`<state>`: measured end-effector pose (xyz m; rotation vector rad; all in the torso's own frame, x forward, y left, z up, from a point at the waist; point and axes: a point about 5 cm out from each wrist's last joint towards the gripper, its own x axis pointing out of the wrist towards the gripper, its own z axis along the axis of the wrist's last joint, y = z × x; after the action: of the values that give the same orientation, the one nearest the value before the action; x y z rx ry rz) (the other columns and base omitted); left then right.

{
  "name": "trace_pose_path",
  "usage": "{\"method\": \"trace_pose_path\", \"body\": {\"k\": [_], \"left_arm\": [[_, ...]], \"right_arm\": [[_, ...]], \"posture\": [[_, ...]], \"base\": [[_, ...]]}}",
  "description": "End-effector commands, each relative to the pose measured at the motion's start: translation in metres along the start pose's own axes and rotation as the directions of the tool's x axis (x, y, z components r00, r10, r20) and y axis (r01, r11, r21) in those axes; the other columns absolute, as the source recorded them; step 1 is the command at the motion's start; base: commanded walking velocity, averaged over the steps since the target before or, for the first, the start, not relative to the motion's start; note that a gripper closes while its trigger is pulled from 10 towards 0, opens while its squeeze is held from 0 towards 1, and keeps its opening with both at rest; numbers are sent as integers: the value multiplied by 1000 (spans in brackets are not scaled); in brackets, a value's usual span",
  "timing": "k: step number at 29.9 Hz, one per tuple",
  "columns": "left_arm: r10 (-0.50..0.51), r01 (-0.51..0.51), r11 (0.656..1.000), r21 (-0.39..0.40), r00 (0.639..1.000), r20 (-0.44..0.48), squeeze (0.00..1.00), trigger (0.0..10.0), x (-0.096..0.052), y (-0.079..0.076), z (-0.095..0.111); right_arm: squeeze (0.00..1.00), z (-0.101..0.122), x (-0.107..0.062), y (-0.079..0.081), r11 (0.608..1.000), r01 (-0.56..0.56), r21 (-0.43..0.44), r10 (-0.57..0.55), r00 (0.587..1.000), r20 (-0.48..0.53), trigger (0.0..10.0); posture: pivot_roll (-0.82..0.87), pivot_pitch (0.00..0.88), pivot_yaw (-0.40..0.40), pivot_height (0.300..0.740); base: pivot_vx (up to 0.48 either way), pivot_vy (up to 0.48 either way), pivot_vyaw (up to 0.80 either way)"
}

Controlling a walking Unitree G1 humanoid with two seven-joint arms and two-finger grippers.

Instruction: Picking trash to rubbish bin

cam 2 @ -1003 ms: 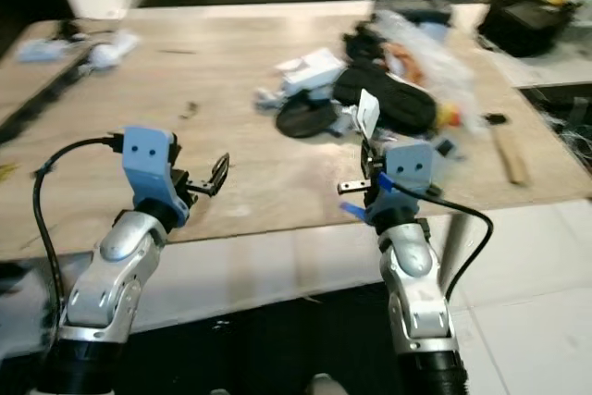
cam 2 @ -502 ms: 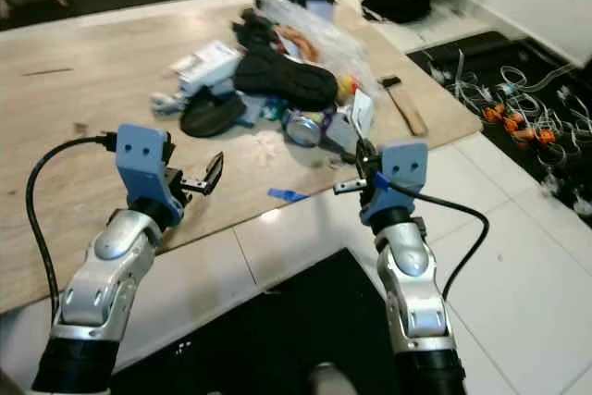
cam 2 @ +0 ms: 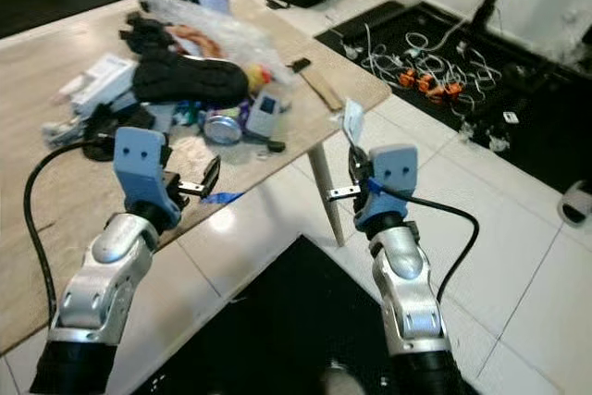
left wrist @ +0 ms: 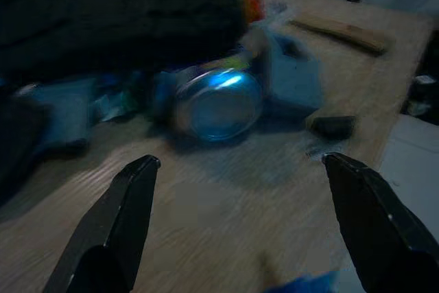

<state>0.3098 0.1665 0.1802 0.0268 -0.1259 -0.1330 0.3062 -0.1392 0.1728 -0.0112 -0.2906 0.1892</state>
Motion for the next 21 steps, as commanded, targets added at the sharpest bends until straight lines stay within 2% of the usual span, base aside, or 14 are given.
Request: {"method": "trace_pose_path", "body": {"k": [1, 21], "left_arm": [[-13, 13, 1000, -4, 1000, -14, 0, 10000, -1, 0, -3], [9, -9, 1000, -20, 1000, -18, 0, 10000, -3, 0, -6]], "right_arm": [[0, -2, -1, 0, 1000, 6, 10, -6, 1000, -12, 10000], [0, -11, -4, -1, 1000, 6, 1, -6, 999, -48, 10000]], "posture": [[24, 172, 3, 740], [22, 172, 1, 740]], "base": [[0, 0, -800], [0, 0, -800]]}}
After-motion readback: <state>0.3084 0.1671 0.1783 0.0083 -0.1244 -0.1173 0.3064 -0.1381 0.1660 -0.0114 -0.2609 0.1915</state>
